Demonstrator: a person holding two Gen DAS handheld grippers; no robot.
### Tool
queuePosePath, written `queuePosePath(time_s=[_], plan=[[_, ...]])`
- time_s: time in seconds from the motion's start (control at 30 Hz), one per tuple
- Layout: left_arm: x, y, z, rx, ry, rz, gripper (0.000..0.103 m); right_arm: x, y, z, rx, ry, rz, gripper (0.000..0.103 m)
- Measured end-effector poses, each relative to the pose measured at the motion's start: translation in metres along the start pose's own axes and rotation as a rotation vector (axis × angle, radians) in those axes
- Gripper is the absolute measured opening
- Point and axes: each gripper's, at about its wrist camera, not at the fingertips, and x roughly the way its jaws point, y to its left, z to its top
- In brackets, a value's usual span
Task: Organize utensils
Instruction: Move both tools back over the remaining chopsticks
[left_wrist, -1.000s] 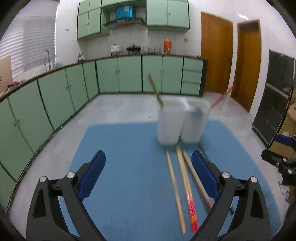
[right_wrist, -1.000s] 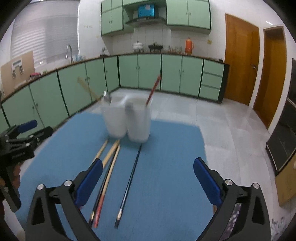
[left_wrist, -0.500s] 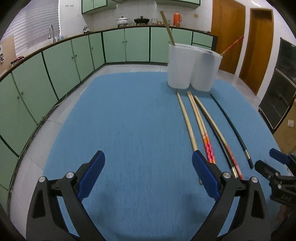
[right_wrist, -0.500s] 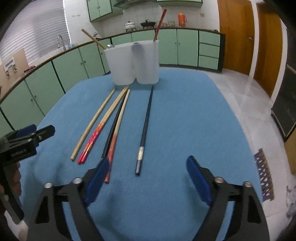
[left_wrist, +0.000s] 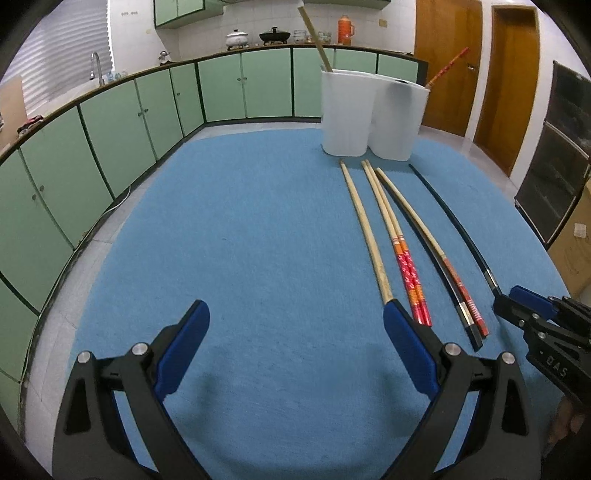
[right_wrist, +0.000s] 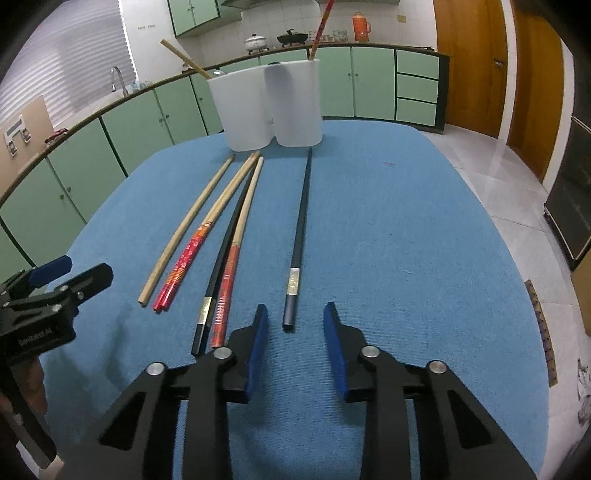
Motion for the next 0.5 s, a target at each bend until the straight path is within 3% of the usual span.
queuePosePath(time_s=[0.13, 0.27, 0.37, 0.5], plan=[[0.001, -0.007, -0.001, 0.016, 0.003, -0.014, 0.092, 0.002, 0.005, 0.0, -0.022, 0.002, -0.008, 0.017], [0.002, -0.013, -0.002, 0.034, 0.007, -0.021, 0.09, 0.001, 0.003, 0.0, -0.017, 0.003, 0.002, 0.017], [0.007, -0.017, -0.002, 0.04, 0.027, -0.031, 0.081, 0.001, 0.002, 0.0, -0.013, 0.003, 0.007, 0.017], [0.014, -0.024, -0.006, 0.042, 0.063, -0.055, 0.08, 0.002, 0.002, 0.0, -0.007, 0.004, 0.013, 0.017]])
